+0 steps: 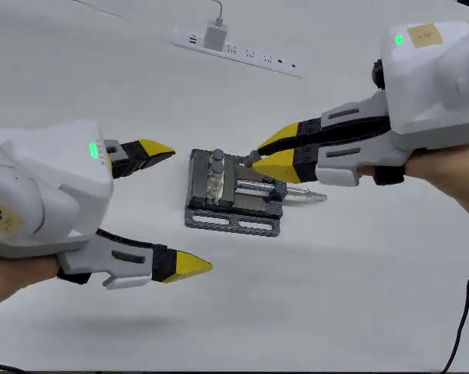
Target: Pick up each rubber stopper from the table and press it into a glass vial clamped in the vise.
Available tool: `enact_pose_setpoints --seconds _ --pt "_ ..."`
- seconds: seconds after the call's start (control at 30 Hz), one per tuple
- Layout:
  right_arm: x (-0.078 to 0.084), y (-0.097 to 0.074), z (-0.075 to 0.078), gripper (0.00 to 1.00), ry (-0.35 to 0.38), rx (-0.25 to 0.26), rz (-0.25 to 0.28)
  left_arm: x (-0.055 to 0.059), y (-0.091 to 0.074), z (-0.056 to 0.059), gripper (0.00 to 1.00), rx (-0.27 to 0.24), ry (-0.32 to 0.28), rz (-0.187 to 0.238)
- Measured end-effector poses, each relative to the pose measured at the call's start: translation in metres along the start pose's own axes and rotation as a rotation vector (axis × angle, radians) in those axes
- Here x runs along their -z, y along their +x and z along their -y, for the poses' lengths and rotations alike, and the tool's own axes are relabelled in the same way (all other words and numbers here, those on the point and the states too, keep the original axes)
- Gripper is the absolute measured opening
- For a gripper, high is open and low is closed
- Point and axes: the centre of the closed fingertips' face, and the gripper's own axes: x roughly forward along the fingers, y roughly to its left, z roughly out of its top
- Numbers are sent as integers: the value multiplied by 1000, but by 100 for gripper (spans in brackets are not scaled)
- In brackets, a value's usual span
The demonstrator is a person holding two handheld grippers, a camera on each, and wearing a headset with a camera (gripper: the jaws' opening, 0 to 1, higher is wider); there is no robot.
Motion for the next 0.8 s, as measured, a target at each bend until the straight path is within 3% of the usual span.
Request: enact_pose_setpoints --seconds 0.23,0.53,0.8 --pt "12 25 14 6 -4 3 -113 16 2 -1 97 16 -16 2" --pt "37 58 28 6 -53 9 -283 29 2 -1 99 23 -37 8" --pt "60 85 35 6 -87 -3 -386 35 1 -1 99 25 -55 20"
